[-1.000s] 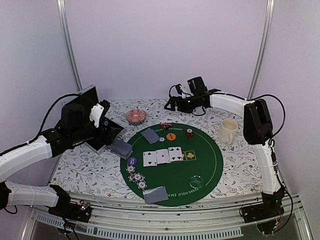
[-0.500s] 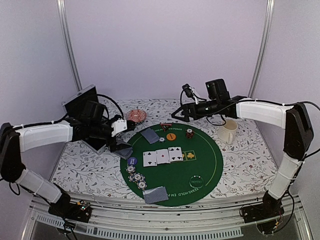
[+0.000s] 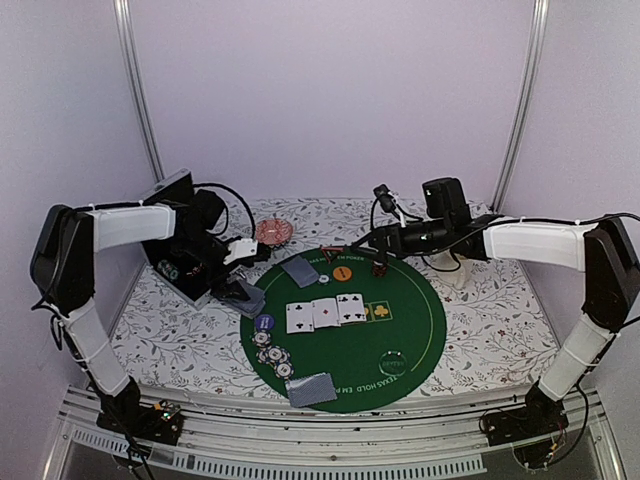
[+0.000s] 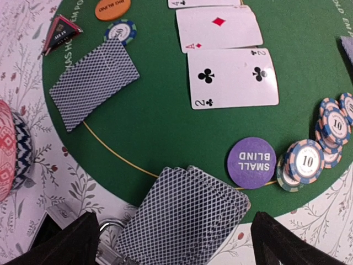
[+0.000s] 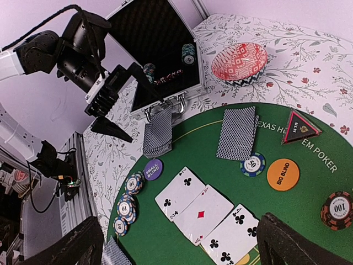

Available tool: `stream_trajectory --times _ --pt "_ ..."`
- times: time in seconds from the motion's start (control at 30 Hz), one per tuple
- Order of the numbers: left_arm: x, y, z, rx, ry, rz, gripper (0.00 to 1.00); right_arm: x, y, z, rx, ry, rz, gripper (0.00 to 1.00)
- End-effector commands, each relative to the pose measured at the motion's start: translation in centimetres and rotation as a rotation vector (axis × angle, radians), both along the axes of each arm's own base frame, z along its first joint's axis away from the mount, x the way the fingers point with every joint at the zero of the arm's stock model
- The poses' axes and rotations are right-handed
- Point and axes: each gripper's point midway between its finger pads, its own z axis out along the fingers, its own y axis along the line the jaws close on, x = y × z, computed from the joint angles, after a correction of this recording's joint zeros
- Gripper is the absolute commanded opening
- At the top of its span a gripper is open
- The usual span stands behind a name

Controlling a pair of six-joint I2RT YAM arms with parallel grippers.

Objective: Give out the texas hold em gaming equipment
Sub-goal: Adjust the face-down deck piles on the poker table mat.

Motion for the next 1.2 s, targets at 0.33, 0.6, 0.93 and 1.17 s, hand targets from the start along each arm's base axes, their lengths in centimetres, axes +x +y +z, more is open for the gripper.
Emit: stream_trajectory --times 0.33,0.6,0.93,1.17 --pt "-0.2 1.3 -4.3 0.119 0.022 -0.018 0.98 -0.9 0.4 -0.9 0.040 0.045 0.017 0.99" --pt "-0.2 1.2 -5.5 0.155 0.031 -0.032 0.98 -1.1 0.4 -1.3 0.040 0.058 0.025 0.99" --pt "-0.7 0.7 -5.7 0.146 0.053 -0.039 0.98 -1.3 0.5 -2.0 0.036 0.081 0.026 0.99" --pt "-0.5 0.8 -4.6 0.146 0.032 -0.027 0.98 -1.2 0.5 -2.0 0.038 0.084 0.027 0.99"
